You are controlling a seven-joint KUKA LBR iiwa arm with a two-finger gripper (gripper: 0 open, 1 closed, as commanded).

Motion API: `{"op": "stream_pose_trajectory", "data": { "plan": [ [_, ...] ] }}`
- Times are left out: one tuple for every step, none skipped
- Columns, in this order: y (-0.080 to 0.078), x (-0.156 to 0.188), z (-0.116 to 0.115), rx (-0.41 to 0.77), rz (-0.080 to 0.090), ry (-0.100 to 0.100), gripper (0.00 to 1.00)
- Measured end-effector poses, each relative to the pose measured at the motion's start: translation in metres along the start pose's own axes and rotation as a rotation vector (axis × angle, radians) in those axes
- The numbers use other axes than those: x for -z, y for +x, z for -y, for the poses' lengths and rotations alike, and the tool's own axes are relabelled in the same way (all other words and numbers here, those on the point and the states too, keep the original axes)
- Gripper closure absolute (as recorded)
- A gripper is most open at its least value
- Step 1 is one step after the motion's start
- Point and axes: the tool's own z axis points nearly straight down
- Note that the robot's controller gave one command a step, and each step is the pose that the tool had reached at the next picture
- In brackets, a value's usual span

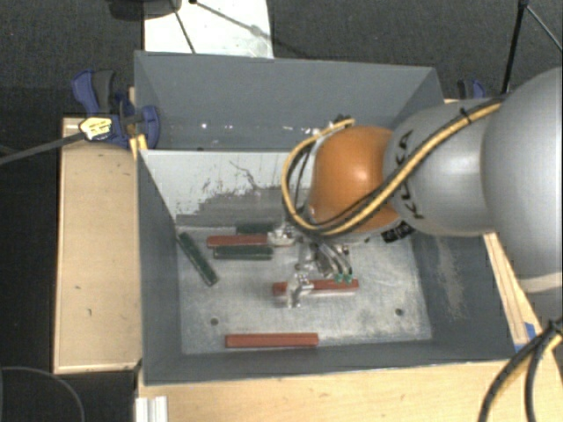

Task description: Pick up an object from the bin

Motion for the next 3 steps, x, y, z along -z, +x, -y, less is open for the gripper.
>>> {"op": "stream_pose_trajectory", "data": {
  "plan": [
    [0.027, -0.012, 0.0, -0.225, 0.003, 0.002, 1.0],
    [0.027, -0.012, 0.0, -0.226, 0.003, 0.002, 1.0],
    [0.005, 0.188, 0.005, -0.234, -0.002, 0.003, 1.0]
  ]
}}
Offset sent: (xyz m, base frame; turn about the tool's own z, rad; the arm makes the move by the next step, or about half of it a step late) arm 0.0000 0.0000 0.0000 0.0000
